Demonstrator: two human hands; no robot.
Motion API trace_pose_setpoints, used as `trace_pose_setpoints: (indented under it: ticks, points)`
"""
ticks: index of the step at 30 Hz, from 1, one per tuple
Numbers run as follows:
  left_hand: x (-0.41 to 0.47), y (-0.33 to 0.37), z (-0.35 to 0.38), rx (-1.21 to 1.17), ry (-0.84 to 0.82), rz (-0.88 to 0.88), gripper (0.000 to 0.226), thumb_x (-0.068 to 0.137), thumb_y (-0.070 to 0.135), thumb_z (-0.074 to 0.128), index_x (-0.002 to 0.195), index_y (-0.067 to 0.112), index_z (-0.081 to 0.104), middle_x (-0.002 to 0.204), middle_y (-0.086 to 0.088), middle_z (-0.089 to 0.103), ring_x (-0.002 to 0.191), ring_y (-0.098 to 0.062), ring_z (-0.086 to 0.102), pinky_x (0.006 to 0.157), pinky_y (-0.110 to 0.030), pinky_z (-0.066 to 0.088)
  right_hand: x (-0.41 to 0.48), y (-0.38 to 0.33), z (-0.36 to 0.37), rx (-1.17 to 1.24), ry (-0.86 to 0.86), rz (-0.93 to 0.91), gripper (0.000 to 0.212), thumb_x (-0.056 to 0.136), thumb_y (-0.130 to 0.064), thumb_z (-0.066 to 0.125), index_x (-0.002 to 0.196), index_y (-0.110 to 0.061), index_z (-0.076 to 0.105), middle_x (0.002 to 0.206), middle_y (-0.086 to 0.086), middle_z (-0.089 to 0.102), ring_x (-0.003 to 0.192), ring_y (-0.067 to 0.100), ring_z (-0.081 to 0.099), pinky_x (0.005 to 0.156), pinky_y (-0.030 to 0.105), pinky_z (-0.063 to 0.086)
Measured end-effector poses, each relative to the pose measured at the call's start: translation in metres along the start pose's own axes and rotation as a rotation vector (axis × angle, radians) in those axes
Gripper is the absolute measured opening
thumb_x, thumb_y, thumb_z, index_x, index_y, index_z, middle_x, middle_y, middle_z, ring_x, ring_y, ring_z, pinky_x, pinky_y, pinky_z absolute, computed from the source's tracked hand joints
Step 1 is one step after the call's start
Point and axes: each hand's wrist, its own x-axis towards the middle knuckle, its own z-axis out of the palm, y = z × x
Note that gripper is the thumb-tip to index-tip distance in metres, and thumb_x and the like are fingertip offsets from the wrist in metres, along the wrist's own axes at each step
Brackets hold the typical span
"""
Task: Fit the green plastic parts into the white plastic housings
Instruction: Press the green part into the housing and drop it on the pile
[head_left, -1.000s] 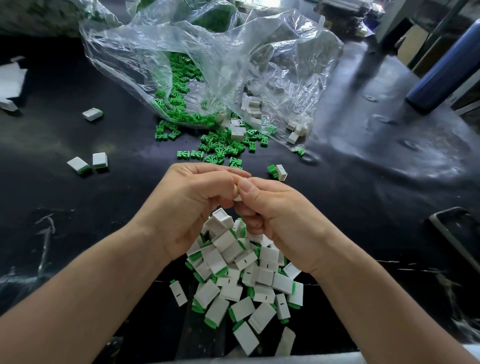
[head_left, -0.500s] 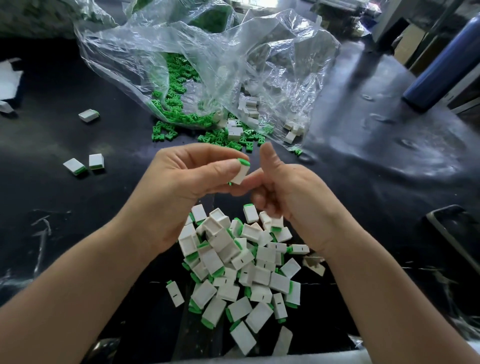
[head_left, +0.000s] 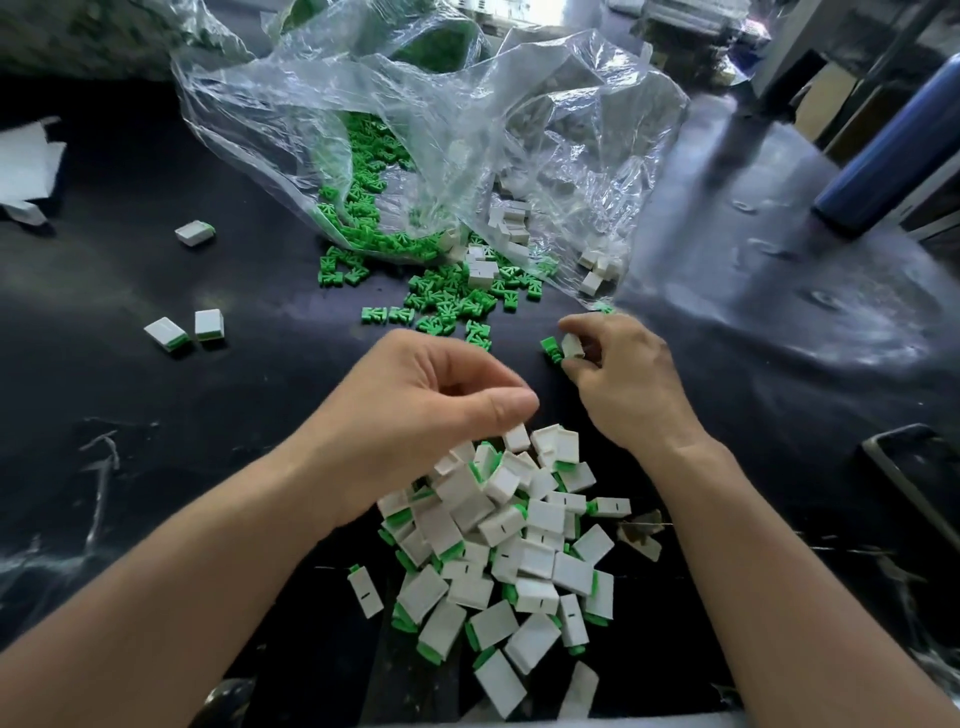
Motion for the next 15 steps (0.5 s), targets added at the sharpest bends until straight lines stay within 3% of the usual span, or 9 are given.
trace_pose_setpoints:
  ticks: [2, 3, 5, 7, 9, 12, 15]
  points:
    - [0.004, -0.003, -0.001, -0.052, 0.155, 0.012, 0.013, 0.067, 0.021, 0.075, 0.078, 0.025, 0.074, 0.070, 0.008, 0.070, 0.058, -0.001, 0.060, 0.055, -0.010, 0.046, -0.001, -0.004, -0.005, 0.156, 0.045, 0.059, 0.024, 0.085, -0.015, 0.063, 0.109, -0.018, 0.062, 0.103, 0.000, 0.064, 0.096, 0.014, 0.058, 0.089, 0.026, 0.045]
    - [0.005, -0.004, -0.002, -0.029, 0.228, 0.034, 0.023, 0.068, 0.012, 0.076, 0.084, 0.029, 0.071, 0.074, 0.009, 0.069, 0.058, 0.000, 0.058, 0.055, -0.011, 0.047, -0.003, -0.007, -0.008, 0.295, 0.035, 0.095, 0.016, 0.084, -0.017, 0.064, 0.100, -0.019, 0.061, 0.094, -0.004, 0.064, 0.087, 0.010, 0.059, 0.080, 0.023, 0.048]
    - [0.006, -0.006, -0.003, 0.041, 0.308, 0.082, 0.046, 0.070, 0.005, 0.075, 0.097, 0.040, 0.064, 0.089, 0.010, 0.067, 0.063, 0.000, 0.059, 0.062, -0.015, 0.053, -0.009, -0.018, -0.016, 0.639, -0.105, 0.140, 0.009, 0.083, -0.016, 0.066, 0.088, -0.019, 0.060, 0.082, -0.006, 0.065, 0.073, 0.006, 0.060, 0.065, 0.019, 0.047]
    - [0.006, -0.006, -0.003, 0.102, 0.306, 0.115, 0.057, 0.068, 0.006, 0.076, 0.105, 0.046, 0.057, 0.101, 0.012, 0.063, 0.075, -0.001, 0.062, 0.067, -0.018, 0.055, -0.016, -0.028, -0.021, 0.893, -0.305, 0.134, 0.013, 0.076, -0.017, 0.068, 0.085, -0.016, 0.059, 0.077, -0.004, 0.067, 0.068, 0.007, 0.062, 0.060, 0.018, 0.046]
    - [0.005, -0.006, -0.002, 0.095, 0.264, 0.121, 0.048, 0.065, 0.020, 0.079, 0.104, 0.042, 0.061, 0.100, 0.010, 0.066, 0.083, -0.005, 0.065, 0.071, -0.024, 0.057, -0.023, -0.035, -0.022, 0.989, -0.422, 0.102, 0.016, 0.073, -0.019, 0.066, 0.084, -0.013, 0.057, 0.074, -0.002, 0.068, 0.066, 0.008, 0.062, 0.059, 0.019, 0.047]
    - [0.003, -0.005, 0.000, 0.019, 0.199, 0.137, 0.028, 0.061, 0.031, 0.072, 0.089, 0.025, 0.072, 0.080, 0.000, 0.073, 0.076, -0.016, 0.070, 0.072, -0.034, 0.058, -0.030, -0.043, -0.017, 0.962, -0.467, 0.080, 0.006, 0.084, -0.013, 0.061, 0.083, -0.011, 0.055, 0.066, -0.005, 0.066, 0.061, 0.006, 0.060, 0.058, 0.020, 0.046]
    - [0.007, -0.007, -0.002, 0.008, 0.262, 0.144, 0.020, 0.061, 0.028, 0.072, 0.080, 0.021, 0.070, 0.073, 0.003, 0.072, 0.066, -0.007, 0.068, 0.062, -0.021, 0.055, -0.030, -0.045, -0.015, 0.971, -0.458, 0.084, 0.013, 0.084, -0.024, 0.059, 0.082, -0.011, 0.058, 0.069, -0.002, 0.066, 0.062, 0.007, 0.060, 0.059, 0.020, 0.046]
